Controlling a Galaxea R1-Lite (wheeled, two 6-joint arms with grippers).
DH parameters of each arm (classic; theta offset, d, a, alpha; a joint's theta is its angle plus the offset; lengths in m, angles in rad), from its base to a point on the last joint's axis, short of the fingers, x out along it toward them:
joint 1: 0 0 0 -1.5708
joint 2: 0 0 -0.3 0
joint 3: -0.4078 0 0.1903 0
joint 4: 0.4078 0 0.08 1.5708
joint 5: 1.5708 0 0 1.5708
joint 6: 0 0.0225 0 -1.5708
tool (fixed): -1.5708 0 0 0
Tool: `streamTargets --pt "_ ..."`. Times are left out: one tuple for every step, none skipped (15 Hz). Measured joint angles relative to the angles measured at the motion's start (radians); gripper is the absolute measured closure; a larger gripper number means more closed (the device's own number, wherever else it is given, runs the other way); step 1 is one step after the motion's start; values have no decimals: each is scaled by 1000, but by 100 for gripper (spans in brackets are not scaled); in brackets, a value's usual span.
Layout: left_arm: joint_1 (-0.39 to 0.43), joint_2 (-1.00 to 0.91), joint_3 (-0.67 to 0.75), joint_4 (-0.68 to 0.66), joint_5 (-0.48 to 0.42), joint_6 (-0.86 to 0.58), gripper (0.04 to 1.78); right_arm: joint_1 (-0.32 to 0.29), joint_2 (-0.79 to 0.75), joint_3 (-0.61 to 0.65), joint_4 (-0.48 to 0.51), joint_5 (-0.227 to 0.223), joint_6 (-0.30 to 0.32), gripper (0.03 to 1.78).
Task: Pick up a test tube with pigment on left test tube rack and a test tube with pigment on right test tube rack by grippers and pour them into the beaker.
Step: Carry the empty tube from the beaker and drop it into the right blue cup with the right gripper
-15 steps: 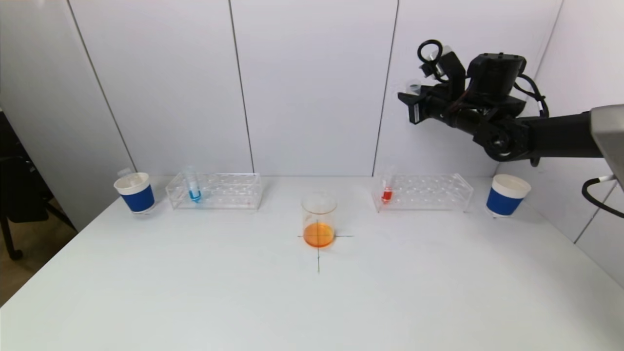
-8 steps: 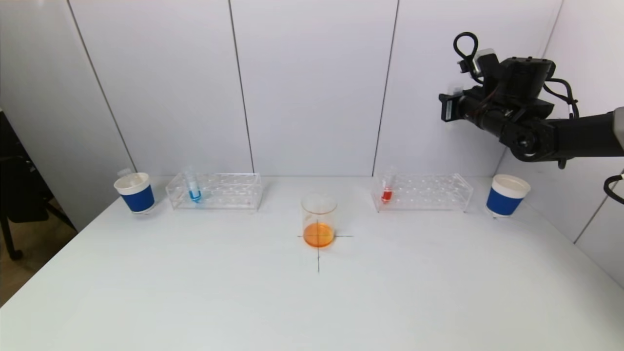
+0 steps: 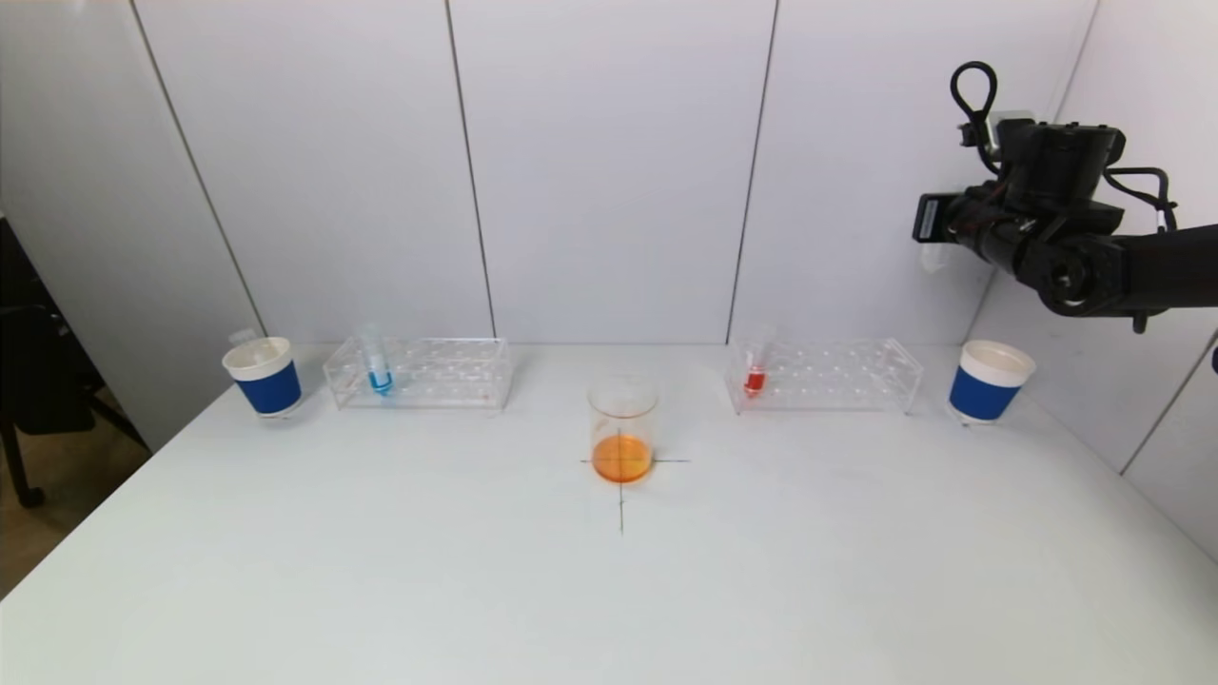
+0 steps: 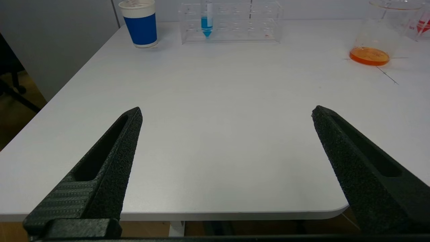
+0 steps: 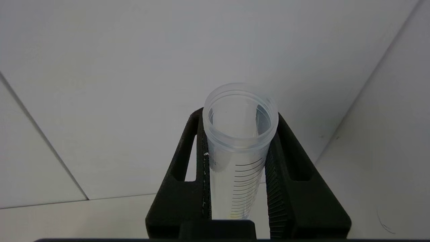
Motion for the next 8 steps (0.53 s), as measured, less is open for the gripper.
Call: streamTargets --pt "0 0 0 0 0 0 6 -14 0 2 1 -2 8 130" --pt "0 0 0 0 0 0 6 -30 0 3 1 -3 17 130" --pt "0 0 0 0 0 0 6 -51 2 4 1 -5 26 130" --pt "0 0 0 0 0 0 6 -71 4 4 0 -6 35 130" --pt "0 0 0 0 0 0 6 -89 8 4 0 -7 43 130" --pt "0 0 0 0 0 0 6 -107 13 4 0 -6 45 130" --pt "0 0 0 0 1 0 6 -123 19 5 0 -6 46 130" --pt "0 0 0 0 0 0 6 -140 27 6 0 -6 46 130"
